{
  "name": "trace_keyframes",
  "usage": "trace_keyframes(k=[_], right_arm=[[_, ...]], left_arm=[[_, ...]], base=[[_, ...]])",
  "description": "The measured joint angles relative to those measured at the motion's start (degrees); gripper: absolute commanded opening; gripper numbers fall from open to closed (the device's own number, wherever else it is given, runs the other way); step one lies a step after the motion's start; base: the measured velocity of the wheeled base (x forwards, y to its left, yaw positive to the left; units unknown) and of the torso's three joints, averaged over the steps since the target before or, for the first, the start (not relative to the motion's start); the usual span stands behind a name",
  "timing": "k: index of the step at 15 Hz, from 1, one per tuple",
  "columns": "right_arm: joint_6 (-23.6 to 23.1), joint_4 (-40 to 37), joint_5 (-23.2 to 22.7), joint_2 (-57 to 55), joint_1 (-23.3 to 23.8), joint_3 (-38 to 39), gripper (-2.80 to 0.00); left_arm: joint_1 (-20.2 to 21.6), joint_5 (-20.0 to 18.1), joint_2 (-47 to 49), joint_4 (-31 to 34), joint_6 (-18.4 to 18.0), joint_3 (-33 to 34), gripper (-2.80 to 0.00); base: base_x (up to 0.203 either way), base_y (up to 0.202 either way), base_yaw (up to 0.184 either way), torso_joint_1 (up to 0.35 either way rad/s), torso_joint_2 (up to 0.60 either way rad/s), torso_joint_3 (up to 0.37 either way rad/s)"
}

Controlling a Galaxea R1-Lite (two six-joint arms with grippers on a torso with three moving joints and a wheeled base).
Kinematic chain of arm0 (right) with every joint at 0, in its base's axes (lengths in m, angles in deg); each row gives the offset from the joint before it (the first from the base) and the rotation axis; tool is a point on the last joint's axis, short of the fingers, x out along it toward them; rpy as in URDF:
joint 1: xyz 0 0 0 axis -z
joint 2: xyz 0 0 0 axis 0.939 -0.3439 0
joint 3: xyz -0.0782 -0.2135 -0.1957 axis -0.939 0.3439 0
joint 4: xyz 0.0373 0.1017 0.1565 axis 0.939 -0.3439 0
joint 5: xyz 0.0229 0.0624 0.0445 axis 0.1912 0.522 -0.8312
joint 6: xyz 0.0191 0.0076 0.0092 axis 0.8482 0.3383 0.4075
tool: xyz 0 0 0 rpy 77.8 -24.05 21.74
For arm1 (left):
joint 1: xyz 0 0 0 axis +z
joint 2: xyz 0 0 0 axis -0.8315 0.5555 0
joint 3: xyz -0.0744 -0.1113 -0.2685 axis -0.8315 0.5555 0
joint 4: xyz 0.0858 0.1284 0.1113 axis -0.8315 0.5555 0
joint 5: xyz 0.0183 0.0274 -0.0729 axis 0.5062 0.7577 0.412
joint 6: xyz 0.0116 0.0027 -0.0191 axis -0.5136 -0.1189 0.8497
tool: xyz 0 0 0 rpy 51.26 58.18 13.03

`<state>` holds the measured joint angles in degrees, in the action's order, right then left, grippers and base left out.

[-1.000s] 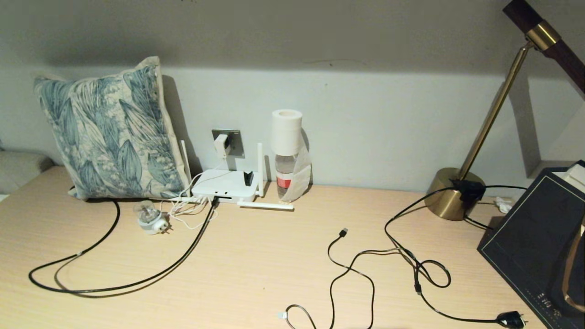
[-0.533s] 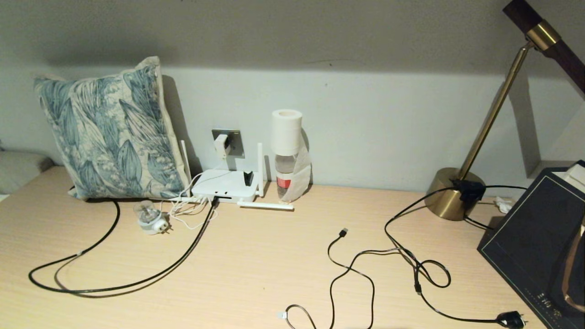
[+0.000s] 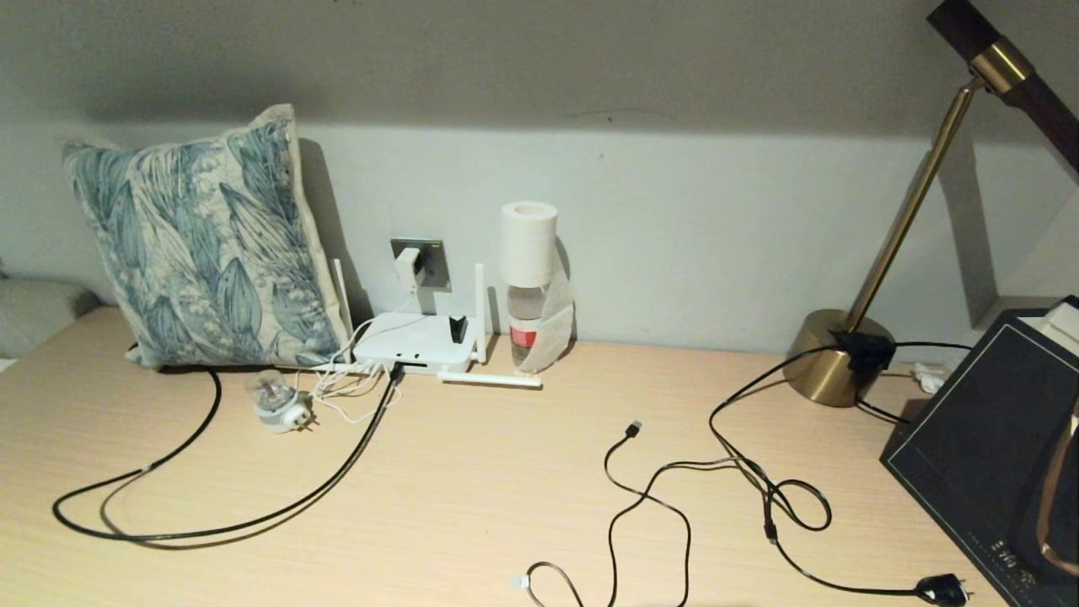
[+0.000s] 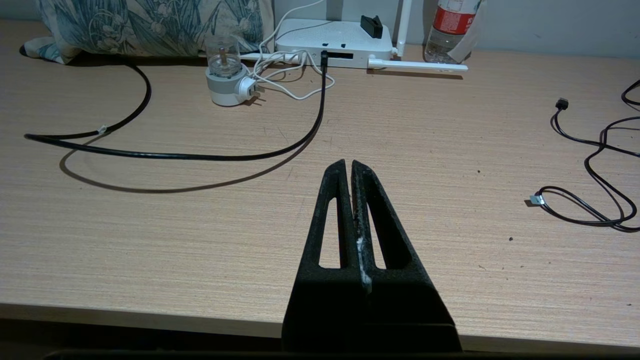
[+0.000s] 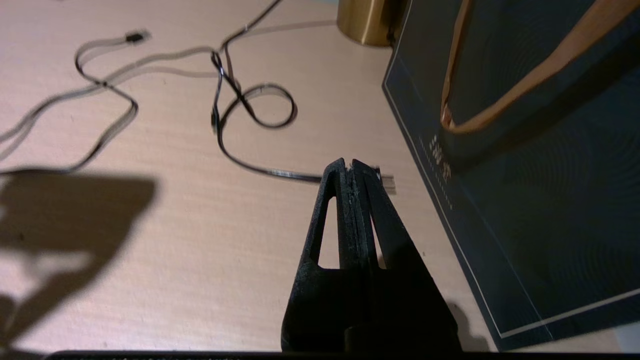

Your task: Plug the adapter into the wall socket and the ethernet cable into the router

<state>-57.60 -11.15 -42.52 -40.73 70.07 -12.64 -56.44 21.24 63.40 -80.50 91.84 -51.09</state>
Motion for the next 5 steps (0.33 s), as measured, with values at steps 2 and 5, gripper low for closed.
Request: trace_keyframes(k=[2,5], right_arm=[[2.8,6.1,0.1,0.0,0.0,2.1,-2.80],[3.1,8.3,0.2,0.0,0.0,2.9,-2.80]], left_arm=[[0.0,0.0,0.0,0.0,0.0,0.0,-2.80],[0.0,0.0,0.0,0.0,0.0,0.0,-2.80]], base=[[0.000,0.000,0.000,0.000,0.00,0.000],[0.000,0.000,0.000,0.000,0.00,0.000]])
